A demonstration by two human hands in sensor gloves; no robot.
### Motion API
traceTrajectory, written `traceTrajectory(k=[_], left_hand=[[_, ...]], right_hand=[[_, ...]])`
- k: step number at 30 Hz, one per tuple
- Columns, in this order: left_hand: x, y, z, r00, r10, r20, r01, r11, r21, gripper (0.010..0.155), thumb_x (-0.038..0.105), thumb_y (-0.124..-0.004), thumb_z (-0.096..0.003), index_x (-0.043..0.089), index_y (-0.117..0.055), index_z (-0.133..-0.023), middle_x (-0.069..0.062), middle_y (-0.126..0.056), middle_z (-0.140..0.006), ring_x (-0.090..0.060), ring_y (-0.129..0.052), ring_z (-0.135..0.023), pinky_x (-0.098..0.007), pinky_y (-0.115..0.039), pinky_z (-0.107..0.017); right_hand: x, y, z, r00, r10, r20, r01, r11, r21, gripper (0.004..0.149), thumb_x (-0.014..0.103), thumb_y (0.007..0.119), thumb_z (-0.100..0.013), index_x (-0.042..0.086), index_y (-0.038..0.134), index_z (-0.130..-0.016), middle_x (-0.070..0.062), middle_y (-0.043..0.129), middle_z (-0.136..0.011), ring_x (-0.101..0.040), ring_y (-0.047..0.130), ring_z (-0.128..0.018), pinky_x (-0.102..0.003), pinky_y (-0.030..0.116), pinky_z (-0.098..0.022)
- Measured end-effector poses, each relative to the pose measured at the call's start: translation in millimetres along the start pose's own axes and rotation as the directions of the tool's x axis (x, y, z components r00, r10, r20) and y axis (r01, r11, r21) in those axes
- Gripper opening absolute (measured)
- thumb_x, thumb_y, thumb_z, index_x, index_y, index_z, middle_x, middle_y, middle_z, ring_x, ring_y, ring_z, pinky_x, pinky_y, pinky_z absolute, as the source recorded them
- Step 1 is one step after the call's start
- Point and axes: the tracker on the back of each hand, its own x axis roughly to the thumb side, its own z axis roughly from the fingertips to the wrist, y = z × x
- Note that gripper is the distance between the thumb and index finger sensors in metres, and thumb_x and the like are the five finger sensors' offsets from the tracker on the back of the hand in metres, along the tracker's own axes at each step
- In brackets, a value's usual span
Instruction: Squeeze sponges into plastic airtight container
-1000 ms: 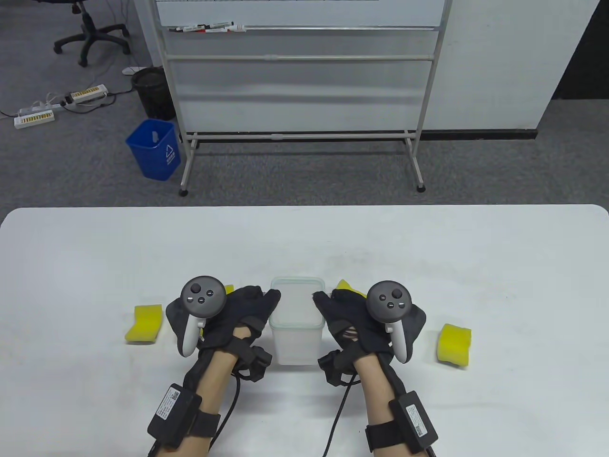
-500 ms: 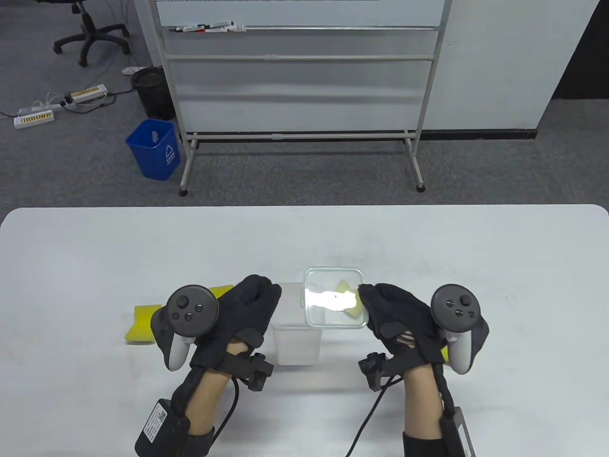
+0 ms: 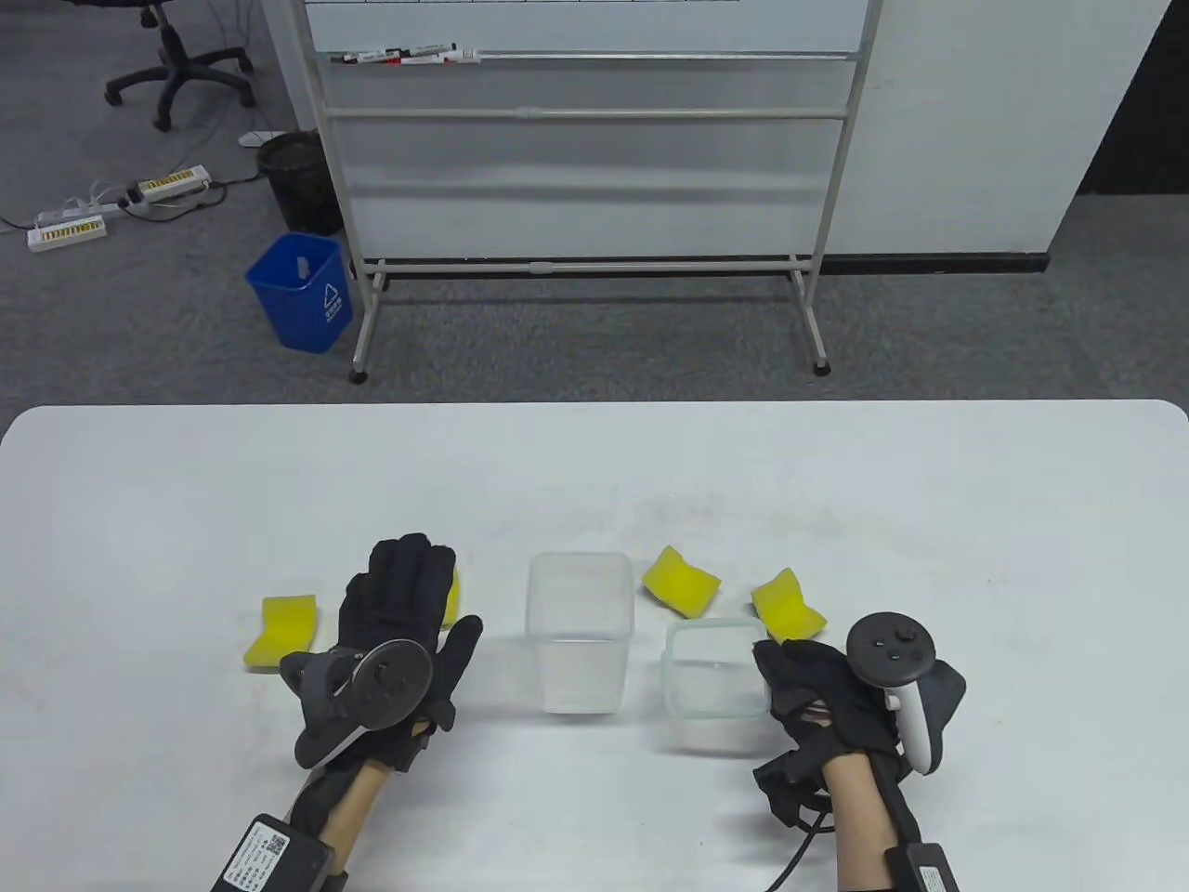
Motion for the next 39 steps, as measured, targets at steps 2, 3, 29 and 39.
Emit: traceTrajectory(k=[2,3,29,39], left_hand=[[-4,-11,4,1.000,0.011,-0.005,-0.012,0.998,-0.054,0.076,0.061,-0.068,-0.0464,0.024,-0.047,-0.109,-0.010,-0.048,-0.119,-0.036,-0.049,-0.110,-0.060,-0.054,-0.076],[-5,-14,6,1.000,0.020,-0.014,-0.021,0.998,-0.066,0.075,0.061,-0.067,-0.0463,0.024,-0.048,-0.109,-0.010,-0.048,-0.119,-0.036,-0.049,-0.110,-0.060,-0.055,-0.076],[-12,-21,8,0.997,-0.066,-0.041,0.060,0.991,-0.122,0.076,0.060,-0.067,-0.0461,0.023,-0.047,-0.109,-0.011,-0.046,-0.119,-0.038,-0.047,-0.110,-0.061,-0.052,-0.076],[-13,-21,8,0.997,-0.061,-0.035,0.057,0.991,-0.117,0.076,0.060,-0.067,-0.0460,0.023,-0.047,-0.109,-0.011,-0.046,-0.119,-0.037,-0.047,-0.110,-0.061,-0.052,-0.076]], right_hand=[[1,7,-1,0.997,0.081,-0.013,-0.081,0.997,0.001,0.044,0.050,0.079,-0.046,0.011,0.098,-0.055,-0.009,0.103,-0.042,-0.019,0.099,-0.025,-0.043,0.084,-0.039],[-1,12,-3,0.993,0.117,-0.023,-0.117,0.993,0.009,0.044,0.050,0.079,-0.046,0.011,0.098,-0.056,-0.009,0.103,-0.043,-0.019,0.099,-0.026,-0.044,0.084,-0.039],[13,-12,17,0.906,0.404,-0.130,-0.421,0.894,-0.156,0.051,0.056,0.081,-0.045,0.015,0.095,-0.071,-0.009,0.103,-0.061,-0.023,0.103,-0.043,-0.046,0.082,-0.049],[-30,-43,-1,0.940,0.331,-0.080,-0.339,0.933,-0.118,0.044,0.046,0.091,-0.043,0.022,0.099,-0.079,-0.004,0.071,-0.112,-0.037,0.067,-0.106,-0.062,0.055,-0.074]])
